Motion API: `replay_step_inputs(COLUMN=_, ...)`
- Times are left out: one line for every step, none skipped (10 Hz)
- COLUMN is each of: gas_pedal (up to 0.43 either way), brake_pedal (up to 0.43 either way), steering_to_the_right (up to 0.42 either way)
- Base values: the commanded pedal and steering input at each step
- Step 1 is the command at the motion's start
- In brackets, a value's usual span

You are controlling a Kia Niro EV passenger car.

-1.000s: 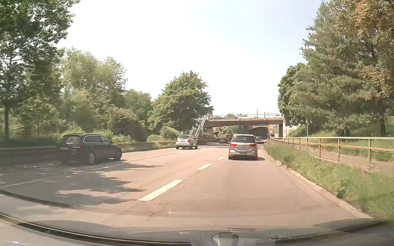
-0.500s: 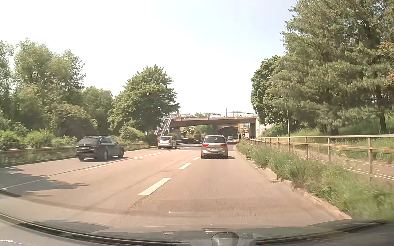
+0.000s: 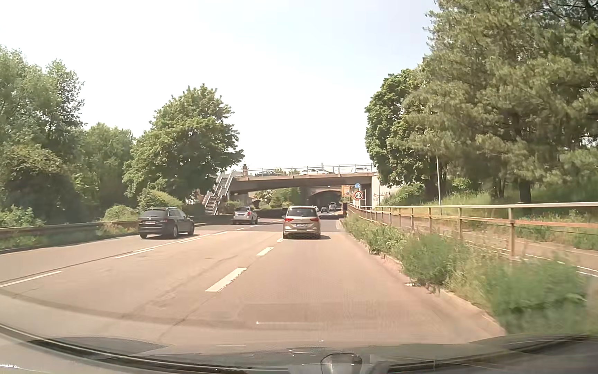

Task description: Follow the waypoints while adhering to traffic rules and regulations

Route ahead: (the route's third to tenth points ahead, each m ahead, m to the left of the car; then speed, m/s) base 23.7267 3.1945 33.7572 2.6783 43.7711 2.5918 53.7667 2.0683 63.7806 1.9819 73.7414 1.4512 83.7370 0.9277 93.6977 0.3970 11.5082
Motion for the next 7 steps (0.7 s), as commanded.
replay_step_inputs(gas_pedal=0.319, brake_pedal=0.000, steering_to_the_right=0.011)
replay_step_inputs(gas_pedal=0.350, brake_pedal=0.000, steering_to_the_right=0.006)
replay_step_inputs(gas_pedal=0.350, brake_pedal=0.000, steering_to_the_right=0.004)
replay_step_inputs(gas_pedal=0.350, brake_pedal=0.000, steering_to_the_right=0.003)
replay_step_inputs(gas_pedal=0.350, brake_pedal=0.000, steering_to_the_right=0.003)
replay_step_inputs(gas_pedal=0.350, brake_pedal=0.000, steering_to_the_right=0.003)
replay_step_inputs(gas_pedal=0.350, brake_pedal=0.000, steering_to_the_right=0.003)
